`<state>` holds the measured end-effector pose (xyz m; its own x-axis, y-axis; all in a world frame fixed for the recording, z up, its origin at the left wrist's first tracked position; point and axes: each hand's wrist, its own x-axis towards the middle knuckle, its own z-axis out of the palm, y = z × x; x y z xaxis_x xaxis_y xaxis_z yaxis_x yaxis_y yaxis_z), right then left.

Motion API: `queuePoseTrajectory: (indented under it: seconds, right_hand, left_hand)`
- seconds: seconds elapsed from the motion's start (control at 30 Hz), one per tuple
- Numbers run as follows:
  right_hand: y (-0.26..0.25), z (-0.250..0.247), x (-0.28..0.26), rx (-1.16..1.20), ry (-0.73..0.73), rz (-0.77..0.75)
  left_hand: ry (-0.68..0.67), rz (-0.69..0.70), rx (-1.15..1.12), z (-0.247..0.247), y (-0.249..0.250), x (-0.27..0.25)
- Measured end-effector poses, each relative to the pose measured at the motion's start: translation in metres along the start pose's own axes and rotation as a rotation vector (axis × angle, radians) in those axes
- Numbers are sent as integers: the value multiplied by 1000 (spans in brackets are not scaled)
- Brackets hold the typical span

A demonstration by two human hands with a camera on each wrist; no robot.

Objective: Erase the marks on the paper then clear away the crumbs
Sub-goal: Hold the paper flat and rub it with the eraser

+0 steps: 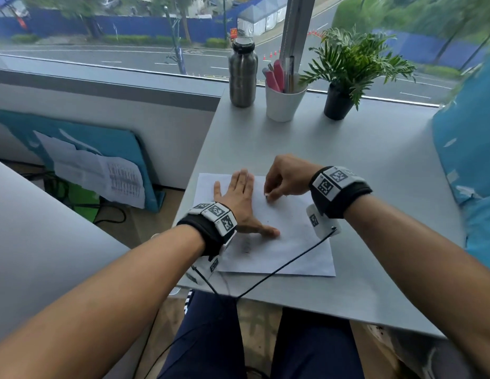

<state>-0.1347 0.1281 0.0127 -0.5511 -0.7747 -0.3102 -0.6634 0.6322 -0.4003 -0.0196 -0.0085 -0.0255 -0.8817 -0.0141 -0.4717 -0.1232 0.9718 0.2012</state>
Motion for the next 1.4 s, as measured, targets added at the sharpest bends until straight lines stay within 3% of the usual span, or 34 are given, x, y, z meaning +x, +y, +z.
queuePoseTrajectory:
  seconds: [0.07,0.3,0.5,0.7,0.83,1.0,1.1,1.17,1.23,1.33,1.4]
  right_hand:
    - [0,-4,2,-9,-12,-9]
    - [3,5,16,53,265,-10]
    - [-1,-6,-2,-13,-20,-16]
    - [-12,-7,16,-6,198,18]
    - [-10,1,-7,24,336,101]
    - [4,11,-50,16,222,273]
    - [6,18,-60,64,238,310]
    - [9,18,-60,101,247,313]
    - [13,17,-58,128,243,309]
    - [18,18,-56,128,236,287]
    - [20,19,-56,145,241,286]
  left_hand:
    - [2,1,5,0,1,0]
    - [-1,4,4,-1,0,0]
    - [-25,-10,10,-1,0,1]
    - [-17,-9,7,-2,0,-1]
    - [-18,-7,22,-1,-1,1]
    - [-22,21,50,0,-1,-1]
    - [-1,47,120,-4,-6,-1]
    - [84,116,224,-3,-4,-7]
    - [125,315,288,5,3,-17]
    - [-27,588,270,19,8,-28]
    - [-44,585,259,16,-2,-19]
